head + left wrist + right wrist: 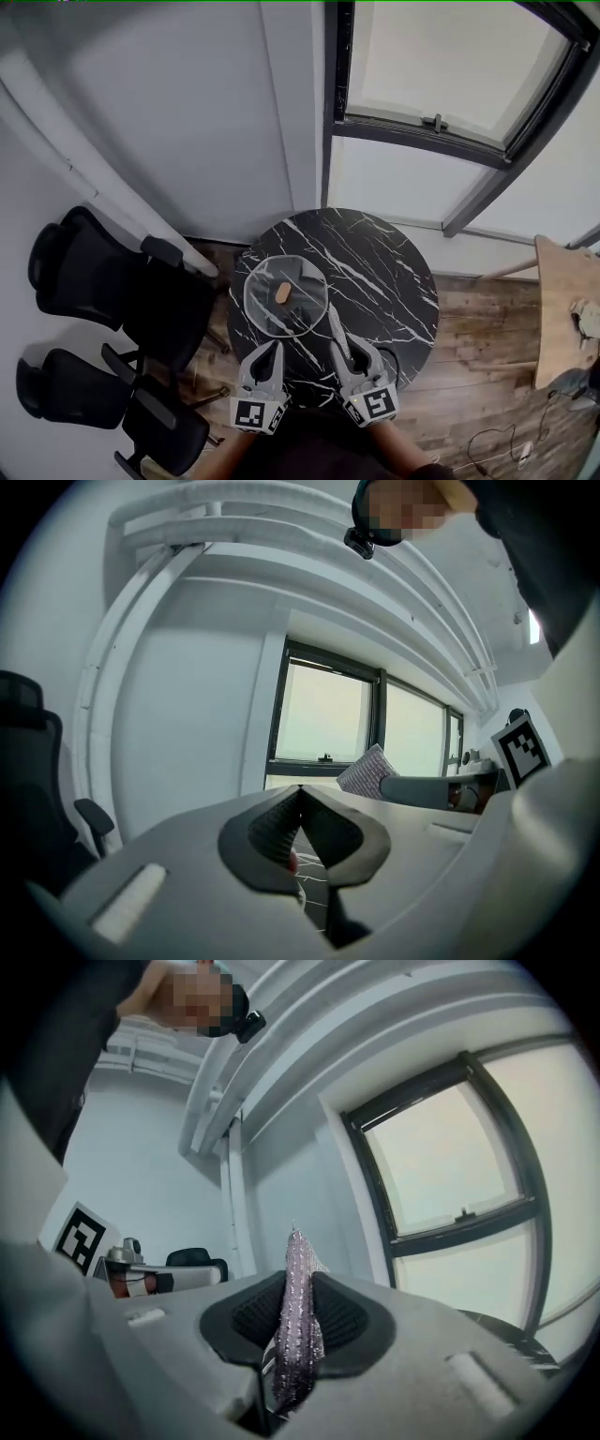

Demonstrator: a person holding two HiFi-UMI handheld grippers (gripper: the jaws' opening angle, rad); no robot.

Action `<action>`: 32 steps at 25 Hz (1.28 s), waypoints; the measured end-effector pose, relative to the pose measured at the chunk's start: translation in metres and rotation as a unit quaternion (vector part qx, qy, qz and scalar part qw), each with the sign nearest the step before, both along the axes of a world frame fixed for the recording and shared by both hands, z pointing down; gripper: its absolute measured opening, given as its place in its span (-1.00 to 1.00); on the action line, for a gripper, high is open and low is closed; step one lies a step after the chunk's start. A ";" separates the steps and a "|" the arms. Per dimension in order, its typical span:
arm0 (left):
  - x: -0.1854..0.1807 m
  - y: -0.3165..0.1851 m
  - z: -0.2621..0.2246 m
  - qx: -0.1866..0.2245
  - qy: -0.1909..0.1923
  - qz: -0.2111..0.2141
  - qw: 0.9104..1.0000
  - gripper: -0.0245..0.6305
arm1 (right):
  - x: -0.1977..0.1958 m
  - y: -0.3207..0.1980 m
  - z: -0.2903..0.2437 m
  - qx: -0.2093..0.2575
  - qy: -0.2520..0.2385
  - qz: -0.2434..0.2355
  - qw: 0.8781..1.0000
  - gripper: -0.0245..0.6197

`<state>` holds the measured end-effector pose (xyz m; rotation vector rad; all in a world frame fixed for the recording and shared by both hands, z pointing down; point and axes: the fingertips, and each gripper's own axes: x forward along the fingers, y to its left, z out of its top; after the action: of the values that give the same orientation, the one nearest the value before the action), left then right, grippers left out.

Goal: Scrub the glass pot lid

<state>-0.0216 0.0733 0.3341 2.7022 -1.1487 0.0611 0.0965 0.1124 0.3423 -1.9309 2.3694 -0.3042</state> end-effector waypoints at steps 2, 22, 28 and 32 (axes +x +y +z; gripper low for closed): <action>0.001 0.005 0.003 -0.003 0.011 -0.001 1.000 -0.92 | 0.001 0.007 0.005 -0.006 0.001 0.011 1.000 -0.67; -0.001 -0.005 -0.004 0.017 0.019 -0.003 1.000 -0.92 | 0.005 0.017 -0.006 -0.005 0.017 0.029 0.999 -0.67; -0.004 -0.003 -0.004 0.016 0.019 -0.003 1.000 -0.92 | -0.001 0.016 -0.006 -0.007 0.025 0.024 0.999 -0.67; -0.005 -0.002 -0.003 0.014 0.018 -0.003 1.000 -0.92 | -0.005 0.015 -0.005 -0.011 0.029 0.018 0.999 -0.67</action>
<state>-0.0263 0.0708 0.3315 2.7115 -1.1566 -0.0049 0.0911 0.1274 0.3372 -2.0171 2.3722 -0.2777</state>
